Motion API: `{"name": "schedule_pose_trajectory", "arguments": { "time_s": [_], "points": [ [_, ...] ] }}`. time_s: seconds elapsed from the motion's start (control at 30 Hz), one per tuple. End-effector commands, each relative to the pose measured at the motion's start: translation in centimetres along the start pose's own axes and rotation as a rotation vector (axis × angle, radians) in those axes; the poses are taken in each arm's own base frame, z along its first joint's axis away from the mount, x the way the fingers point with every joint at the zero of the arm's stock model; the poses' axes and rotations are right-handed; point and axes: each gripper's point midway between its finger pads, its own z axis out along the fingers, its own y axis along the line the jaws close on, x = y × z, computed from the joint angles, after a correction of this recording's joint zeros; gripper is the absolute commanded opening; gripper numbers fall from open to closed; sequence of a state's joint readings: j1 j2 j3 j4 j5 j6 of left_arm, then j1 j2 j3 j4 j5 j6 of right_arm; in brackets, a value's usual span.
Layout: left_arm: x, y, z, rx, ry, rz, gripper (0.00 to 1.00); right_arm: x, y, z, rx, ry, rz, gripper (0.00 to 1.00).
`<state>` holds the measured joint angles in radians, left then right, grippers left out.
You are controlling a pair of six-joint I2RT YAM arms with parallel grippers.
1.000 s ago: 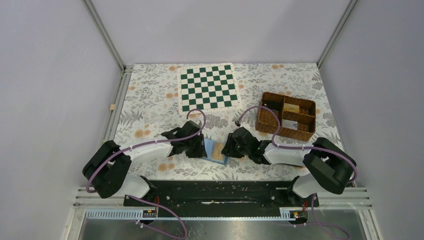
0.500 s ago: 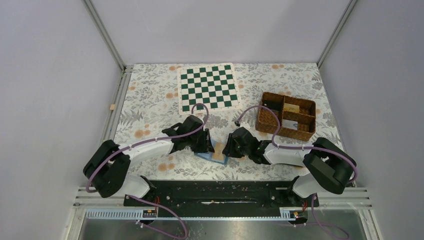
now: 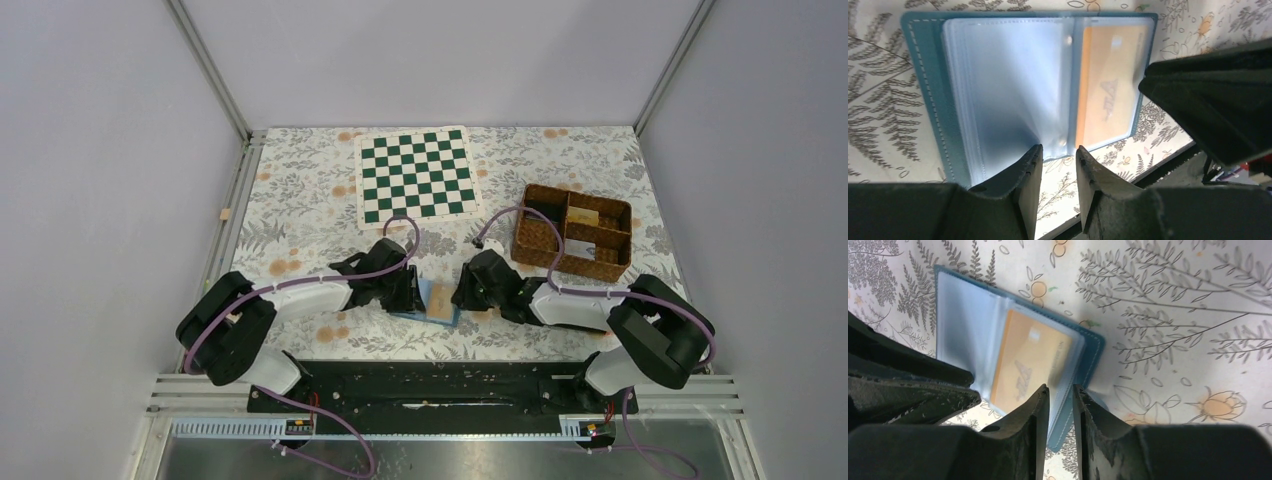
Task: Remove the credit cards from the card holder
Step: Remove the credit card from the card holder.
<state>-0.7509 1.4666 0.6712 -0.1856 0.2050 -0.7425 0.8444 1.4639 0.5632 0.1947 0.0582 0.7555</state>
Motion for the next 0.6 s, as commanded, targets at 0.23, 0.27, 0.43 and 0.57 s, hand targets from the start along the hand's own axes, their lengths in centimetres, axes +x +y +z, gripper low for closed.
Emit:
{"name": "schedule_pose_trajectory", "arguments": {
  "time_s": [0.23,0.27,0.43,0.57],
  "points": [
    [2.0,-1.8,0.1,0.123,0.026,-0.018,0.31,-0.7,0.6,-0.4,-0.050,0.055,-0.062,0.31],
    [2.0,-1.9,0.1,0.136,0.024,-0.023,0.31,-0.8,0.9,-0.5,-0.062,0.051,-0.049,0.31],
    [2.2,-2.9,-0.2,0.186,0.037,-0.034,0.30,-1.2,1.9,-0.8,-0.098,0.038,0.006,0.29],
    [2.3,-2.9,-0.1,0.188,0.047,-0.025,0.30,-1.2,2.1,-0.5,-0.100,0.039,0.052,0.28]
  ]
}}
